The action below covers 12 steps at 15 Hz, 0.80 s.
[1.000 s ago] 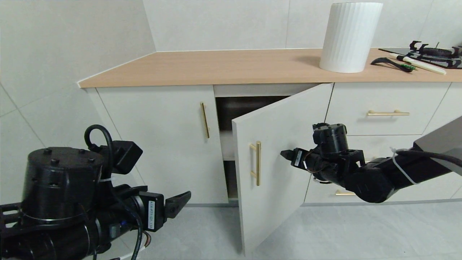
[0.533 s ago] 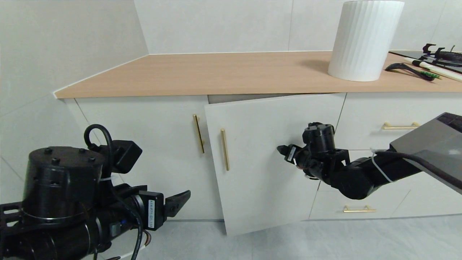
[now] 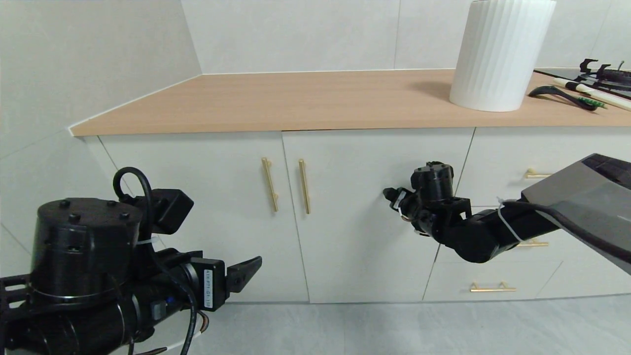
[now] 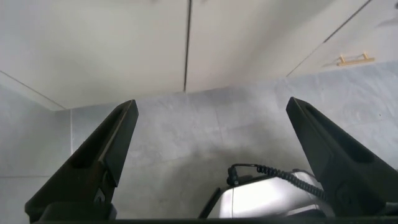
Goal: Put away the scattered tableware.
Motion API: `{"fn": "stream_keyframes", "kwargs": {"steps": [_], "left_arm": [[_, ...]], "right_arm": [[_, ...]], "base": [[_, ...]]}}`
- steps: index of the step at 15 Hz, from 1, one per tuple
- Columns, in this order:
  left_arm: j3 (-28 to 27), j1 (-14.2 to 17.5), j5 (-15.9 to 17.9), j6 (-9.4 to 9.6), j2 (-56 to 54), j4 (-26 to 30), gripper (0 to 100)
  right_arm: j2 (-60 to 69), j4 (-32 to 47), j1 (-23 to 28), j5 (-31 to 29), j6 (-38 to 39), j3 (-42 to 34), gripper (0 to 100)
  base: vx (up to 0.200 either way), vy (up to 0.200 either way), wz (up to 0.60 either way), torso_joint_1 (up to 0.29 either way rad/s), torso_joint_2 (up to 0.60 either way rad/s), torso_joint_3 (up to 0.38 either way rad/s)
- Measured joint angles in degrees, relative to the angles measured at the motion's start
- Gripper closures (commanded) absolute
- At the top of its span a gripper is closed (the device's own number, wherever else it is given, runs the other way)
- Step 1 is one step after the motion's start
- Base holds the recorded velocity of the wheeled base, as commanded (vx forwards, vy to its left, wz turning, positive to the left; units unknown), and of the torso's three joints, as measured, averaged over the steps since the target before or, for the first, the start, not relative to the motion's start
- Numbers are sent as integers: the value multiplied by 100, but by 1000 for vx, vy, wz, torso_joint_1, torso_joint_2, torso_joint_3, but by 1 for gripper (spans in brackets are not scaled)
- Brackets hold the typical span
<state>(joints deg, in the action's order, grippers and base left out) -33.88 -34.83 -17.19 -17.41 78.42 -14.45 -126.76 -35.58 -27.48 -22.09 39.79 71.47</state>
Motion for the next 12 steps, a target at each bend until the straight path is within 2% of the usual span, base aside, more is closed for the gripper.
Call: {"fn": "stream_keyframes", "kwargs": {"steps": [7, 10, 12], "left_arm": [[-2, 0, -2, -2, -1, 5, 0], [-11, 7, -2, -10, -56, -13, 0], [-27, 84, -10, -2, -161, -16, 0]], "right_arm": [[30, 28, 183, -144, 28, 29, 0], [569, 26, 188, 305, -93, -594, 0], [1308, 28, 210, 727, -482, -1310, 0]], "base": [[0, 0, 0, 0, 0, 0], [0, 0, 0, 0, 0, 0], [0, 0, 0, 0, 0, 0]]}}
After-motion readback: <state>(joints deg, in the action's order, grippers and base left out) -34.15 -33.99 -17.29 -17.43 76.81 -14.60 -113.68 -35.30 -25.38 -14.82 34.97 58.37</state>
